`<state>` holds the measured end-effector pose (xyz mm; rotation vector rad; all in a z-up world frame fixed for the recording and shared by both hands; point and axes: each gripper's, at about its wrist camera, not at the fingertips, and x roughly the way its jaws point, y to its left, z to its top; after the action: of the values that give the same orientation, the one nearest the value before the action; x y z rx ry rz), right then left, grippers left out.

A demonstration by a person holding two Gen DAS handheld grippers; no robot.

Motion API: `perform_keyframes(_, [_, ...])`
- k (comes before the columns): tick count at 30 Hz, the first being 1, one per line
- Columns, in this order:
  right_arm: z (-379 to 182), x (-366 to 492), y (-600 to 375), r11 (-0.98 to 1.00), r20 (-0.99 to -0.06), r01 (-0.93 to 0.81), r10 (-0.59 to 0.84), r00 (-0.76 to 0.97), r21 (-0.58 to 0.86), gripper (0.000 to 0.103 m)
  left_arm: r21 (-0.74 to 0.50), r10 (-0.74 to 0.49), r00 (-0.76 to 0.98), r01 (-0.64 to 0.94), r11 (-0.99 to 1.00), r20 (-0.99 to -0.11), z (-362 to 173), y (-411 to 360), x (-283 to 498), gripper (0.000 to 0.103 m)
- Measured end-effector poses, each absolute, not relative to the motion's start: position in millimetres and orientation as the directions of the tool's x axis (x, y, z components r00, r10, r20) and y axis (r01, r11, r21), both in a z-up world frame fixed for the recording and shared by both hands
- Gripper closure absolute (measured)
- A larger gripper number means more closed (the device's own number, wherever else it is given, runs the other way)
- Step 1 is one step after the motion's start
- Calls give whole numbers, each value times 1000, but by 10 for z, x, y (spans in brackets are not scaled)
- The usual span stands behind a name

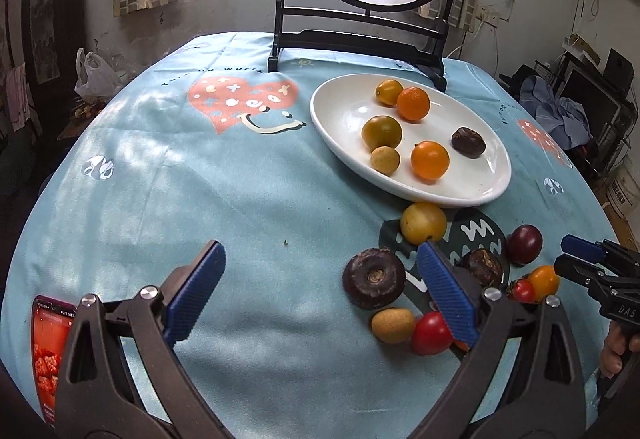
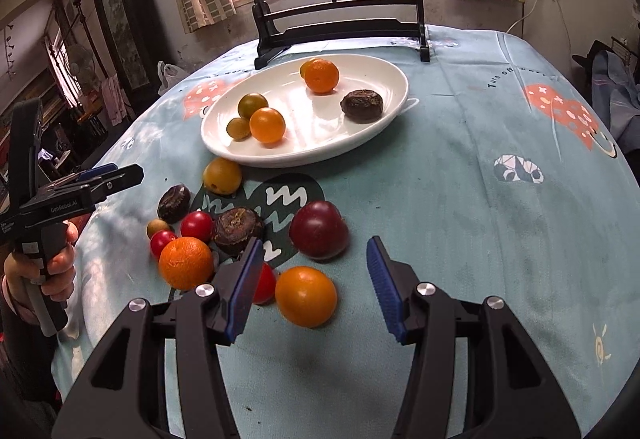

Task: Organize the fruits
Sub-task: 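Grasp an orange with the left tool while the right tool grasps a small orange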

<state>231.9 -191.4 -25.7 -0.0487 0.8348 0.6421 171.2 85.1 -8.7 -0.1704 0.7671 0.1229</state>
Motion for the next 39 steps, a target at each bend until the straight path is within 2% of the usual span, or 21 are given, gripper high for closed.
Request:
perform_keyframes(6, [-376,2217,-1887,798,-735,-576,496,462,176,50,-111,40,721,-162,980,-692,-82,843,1682,5])
perform_keyframes(9, [-435,2233,-1875,798,-749,-573,492,443,185,57,-123,11,740,-127,984,-672,-58,802,1630,5])
perform_keyframes(12, [-499,2247,-1852,802,-763,-571,479,434,178,60,-132,-59,760,-35,991,-647,-17,676,1576,5])
perform_keyframes(14, [-512,2239,-1831,790,-760,-584,492,424,186,66,-114,-113,759,52,992,-642,-4,531,1551,5])
perform_keyframes(19, [-498,2236,-1849,790,-754,-581,500,425,196,67,33,-182,733,269,963,-655,-91,56,1452,6])
perform_keyframes(21, [-482,2258,-1892,796,-747,-565,508,429,216,67,82,-185,731,313,946,-657,-124,-75,1415,10])
perform_keyframes(24, [-482,2279,-1927,810,-751,-544,496,437,219,67,87,-214,704,366,927,-677,-182,-166,1400,25])
perform_keyframes(26, [-491,2289,-1925,812,-756,-540,492,432,220,67,74,-232,681,388,919,-695,-224,-190,1411,42])
perform_keyframes(28, [-495,2281,-1911,813,-759,-543,486,432,211,67,63,-240,659,401,914,-713,-270,-208,1438,48])
perform_keyframes(31, [-492,2271,-1906,811,-760,-547,486,433,207,67,64,-240,640,415,908,-730,-327,-250,1467,52])
perform_keyframes(39, [-487,2269,-1899,812,-760,-546,484,434,205,67,132,-180,653,398,908,-736,-388,-367,1542,52])
